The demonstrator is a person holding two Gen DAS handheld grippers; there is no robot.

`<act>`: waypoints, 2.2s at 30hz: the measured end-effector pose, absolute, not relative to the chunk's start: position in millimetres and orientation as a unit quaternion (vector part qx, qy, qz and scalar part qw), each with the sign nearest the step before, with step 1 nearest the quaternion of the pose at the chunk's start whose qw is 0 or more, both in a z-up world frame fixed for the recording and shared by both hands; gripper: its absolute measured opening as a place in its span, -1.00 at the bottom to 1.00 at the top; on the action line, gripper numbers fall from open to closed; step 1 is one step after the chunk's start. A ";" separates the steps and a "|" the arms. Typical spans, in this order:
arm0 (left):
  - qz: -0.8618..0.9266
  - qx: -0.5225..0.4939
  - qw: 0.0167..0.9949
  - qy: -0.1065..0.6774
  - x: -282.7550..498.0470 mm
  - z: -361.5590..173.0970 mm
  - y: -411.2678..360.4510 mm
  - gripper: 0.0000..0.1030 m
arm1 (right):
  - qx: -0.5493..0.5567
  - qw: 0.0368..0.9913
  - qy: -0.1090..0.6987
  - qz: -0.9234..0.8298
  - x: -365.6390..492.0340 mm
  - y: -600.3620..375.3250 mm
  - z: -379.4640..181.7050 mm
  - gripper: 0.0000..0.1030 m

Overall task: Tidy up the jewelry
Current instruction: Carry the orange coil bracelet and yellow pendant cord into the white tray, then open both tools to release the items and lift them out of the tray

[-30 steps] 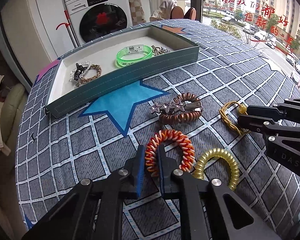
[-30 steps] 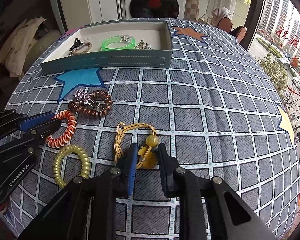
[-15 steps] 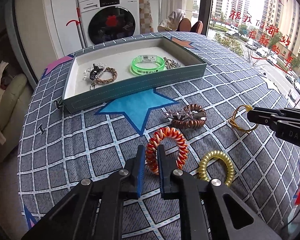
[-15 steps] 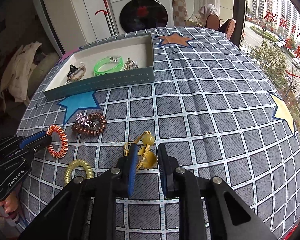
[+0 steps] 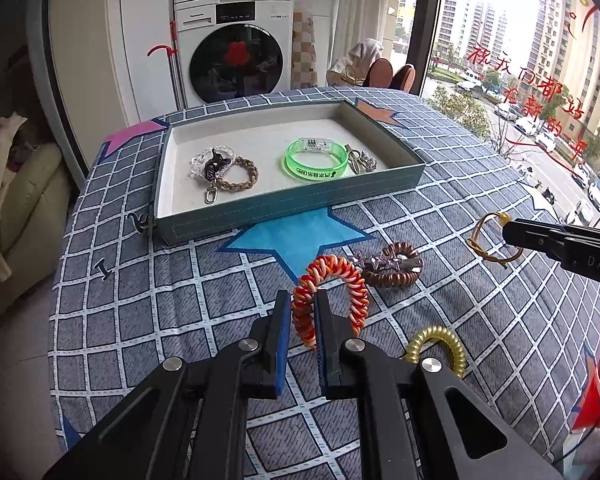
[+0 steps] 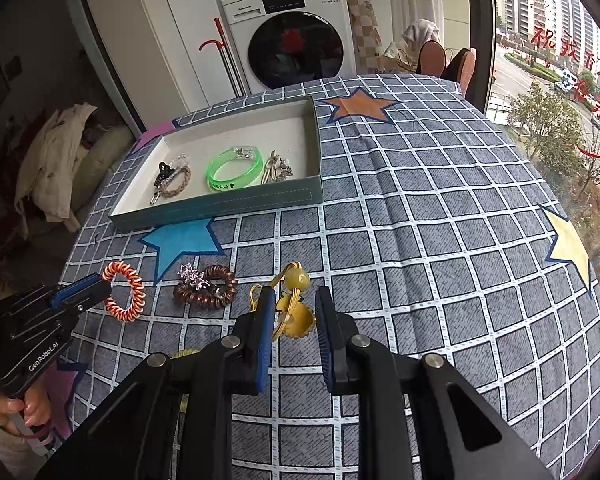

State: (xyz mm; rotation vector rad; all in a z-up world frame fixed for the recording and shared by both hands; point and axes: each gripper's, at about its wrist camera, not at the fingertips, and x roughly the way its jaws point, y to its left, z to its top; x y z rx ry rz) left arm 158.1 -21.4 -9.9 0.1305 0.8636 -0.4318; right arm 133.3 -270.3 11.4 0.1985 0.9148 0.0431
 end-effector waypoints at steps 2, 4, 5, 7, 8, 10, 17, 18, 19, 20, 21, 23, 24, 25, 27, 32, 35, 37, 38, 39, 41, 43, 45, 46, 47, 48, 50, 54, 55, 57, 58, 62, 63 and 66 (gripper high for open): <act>-0.205 0.061 0.887 0.409 162.2 -5.0 -19.5 -0.39 | 0.099 0.894 0.437 0.025 137.4 -270.6 16.3 -0.57; -0.202 0.059 0.890 0.404 167.8 0.0 -17.6 -0.39 | 0.101 0.895 0.433 0.028 142.6 -270.7 20.4 -0.57; -0.201 0.058 0.892 0.401 170.6 2.2 -16.7 -0.39 | 0.103 0.896 0.432 0.030 145.9 -270.6 22.6 -0.57; -0.197 0.056 0.895 0.397 177.2 6.5 -15.1 -0.39 | 0.106 0.897 0.428 0.035 152.1 -270.0 25.9 -0.57; -0.195 0.054 0.896 0.395 181.2 8.2 -14.3 -0.39 | 0.107 0.897 0.427 0.038 156.1 -269.4 27.9 -0.57; -0.190 0.050 0.898 0.393 190.0 10.8 -13.4 -0.39 | 0.108 0.899 0.423 0.042 164.1 -267.8 31.6 -0.57; -0.172 0.040 0.907 0.383 224.1 18.2 -13.5 -0.39 | 0.114 0.899 0.419 0.058 200.5 -262.3 40.3 -0.57; -0.169 0.039 0.908 0.382 229.4 18.5 -13.9 -0.39 | 0.116 0.899 0.418 0.060 206.3 -261.9 40.7 -0.57; -0.167 0.039 0.908 0.382 235.3 18.5 -14.4 -0.39 | 0.118 0.899 0.417 0.061 212.2 -261.5 40.4 -0.57; -0.166 0.038 0.908 0.382 241.5 18.2 -15.1 -0.39 | 0.118 0.899 0.417 0.061 219.2 -261.1 39.9 -0.57; -0.163 0.039 0.909 0.382 246.4 17.9 -15.4 -0.39 | 0.119 0.898 0.418 0.062 225.7 -260.4 38.9 -0.57; -0.158 0.036 0.909 0.384 258.5 16.4 -16.5 -0.39 | 0.121 0.898 0.418 0.063 239.1 -259.3 36.4 -0.57; -0.156 0.035 0.909 0.385 263.5 15.2 -17.1 -0.39 | 0.120 0.898 0.418 0.063 244.5 -258.4 35.2 -0.57; -0.154 0.035 0.909 0.386 268.7 13.6 -18.1 -0.39 | 0.118 0.899 0.418 0.064 250.8 -257.2 33.8 -0.57; -0.151 0.036 0.908 0.390 278.7 9.3 -20.0 -0.39 | 0.117 0.898 0.418 0.065 261.6 -255.3 30.5 -0.57; -0.140 0.042 0.904 0.401 298.1 -4.0 -24.6 -0.39 | 0.118 0.898 0.418 0.067 287.3 -252.5 20.3 -0.57; -0.133 0.043 0.902 0.408 308.8 -12.4 -26.2 -0.39 | 0.119 0.897 0.420 0.065 301.2 -252.8 13.0 -0.57; -0.130 0.045 0.900 0.414 314.9 -18.3 -27.6 -0.39 | 0.119 0.897 0.422 0.063 308.5 -253.0 7.6 -0.57; -0.128 0.047 0.899 0.416 317.6 -21.2 -28.7 -0.39 | 0.120 0.896 0.423 0.062 311.4 -253.1 4.8 -0.57; -0.127 0.050 0.898 0.418 320.0 -24.0 -29.9 -0.39 | 0.121 0.895 0.425 0.060 314.5 -253.4 1.8 -0.57; -0.125 0.058 0.897 0.420 323.6 -28.8 -32.2 -0.39 | 0.123 0.893 0.430 0.056 320.0 -255.5 -5.3 -0.57; -0.124 0.062 0.896 0.421 326.4 -32.8 -33.2 -0.39 | 0.125 0.891 0.434 0.052 323.9 -257.5 -11.7 -0.57; -0.122 0.070 0.896 0.422 327.4 -36.4 -34.8 -0.38 | 0.126 0.888 0.439 0.048 327.2 -259.3 -18.2 -0.57; -0.120 0.074 0.896 0.421 327.8 -37.9 -36.1 -0.38 | 0.127 0.887 0.441 0.046 328.7 -260.2 -21.0 -0.57; -0.118 0.078 0.896 0.421 328.1 -39.6 -36.9 -0.38 | 0.129 0.886 0.444 0.045 329.5 -261.2 -24.0 -0.57; -0.116 0.081 0.896 0.420 328.2 -41.0 -37.8 -0.38 | 0.129 0.885 0.446 0.044 329.7 -262.0 -26.0 -0.57; -0.112 0.086 0.896 0.421 328.8 -43.4 -39.5 -0.38 | 0.129 0.883 0.450 0.042 330.5 -263.0 -30.0 -0.56; -0.104 0.098 0.895 0.422 328.6 -47.3 -42.5 -0.38 | 0.132 0.879 0.457 0.042 331.7 -264.3 -35.8 -0.55; -0.103 0.102 0.896 0.421 328.2 -47.5 -43.3 -0.38 | 0.132 0.878 0.457 0.041 331.3 -263.8 -36.6 -0.55; -0.100 0.108 0.896 0.420 328.4 -47.5 -44.8 -0.38 | 0.133 0.878 0.459 0.041 330.9 -263.8 -37.6 -0.54; -0.098 0.110 0.896 0.419 328.6 -47.5 -45.3 -0.38 | 0.133 0.877 0.459 0.041 331.0 -263.7 -37.4 -0.50; -0.094 0.108 0.895 0.422 329.5 -46.9 -45.6 -0.38 | 0.138 0.879 0.454 0.049 331.5 -264.1 -33.6 -0.13; -0.093 0.107 0.895 0.423 329.7 -46.6 -45.3 -0.38 | 0.140 0.879 0.452 0.050 330.2 -264.0 -32.2 -0.03; -0.093 0.108 0.895 0.423 328.2 -44.9 -45.4 -0.38 | 0.153 0.883 0.440 0.055 323.9 -266.5 -24.5 0.01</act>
